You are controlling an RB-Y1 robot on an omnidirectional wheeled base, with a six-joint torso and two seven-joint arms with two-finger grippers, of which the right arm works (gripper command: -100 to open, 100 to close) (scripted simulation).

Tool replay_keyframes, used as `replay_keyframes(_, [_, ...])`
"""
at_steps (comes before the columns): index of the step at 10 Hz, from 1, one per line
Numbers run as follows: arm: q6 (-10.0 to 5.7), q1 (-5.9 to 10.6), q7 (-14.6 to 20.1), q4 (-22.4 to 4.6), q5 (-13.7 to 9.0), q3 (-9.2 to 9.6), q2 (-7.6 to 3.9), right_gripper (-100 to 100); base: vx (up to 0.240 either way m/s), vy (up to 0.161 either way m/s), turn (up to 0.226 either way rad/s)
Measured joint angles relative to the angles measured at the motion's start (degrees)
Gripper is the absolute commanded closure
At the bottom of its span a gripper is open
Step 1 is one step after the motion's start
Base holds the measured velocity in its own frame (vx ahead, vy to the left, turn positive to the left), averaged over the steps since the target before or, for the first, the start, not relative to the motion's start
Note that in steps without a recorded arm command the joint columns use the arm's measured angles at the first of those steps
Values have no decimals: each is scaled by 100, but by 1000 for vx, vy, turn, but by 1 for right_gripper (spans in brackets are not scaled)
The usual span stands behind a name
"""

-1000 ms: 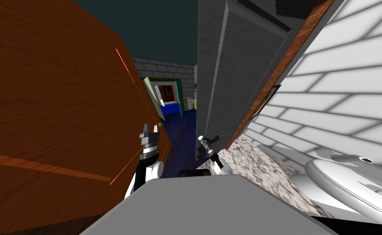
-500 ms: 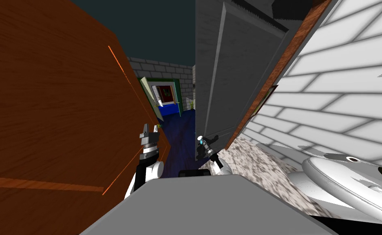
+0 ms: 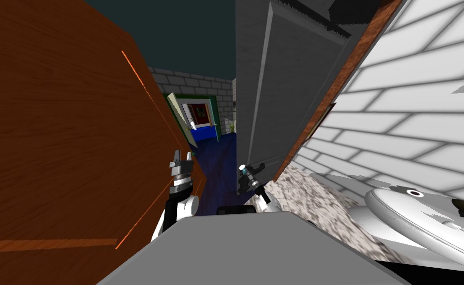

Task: Push the door open

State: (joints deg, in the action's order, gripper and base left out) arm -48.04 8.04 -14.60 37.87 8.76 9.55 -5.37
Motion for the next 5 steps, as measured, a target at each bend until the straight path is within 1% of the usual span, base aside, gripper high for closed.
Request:
replay_keyframes(3, [3,47,459,-57,-175,104,-8,100,52,31,-45])
replay_keyframes(5, [-10,76,718,-91,-264,159,-14,100,54,32,-79])
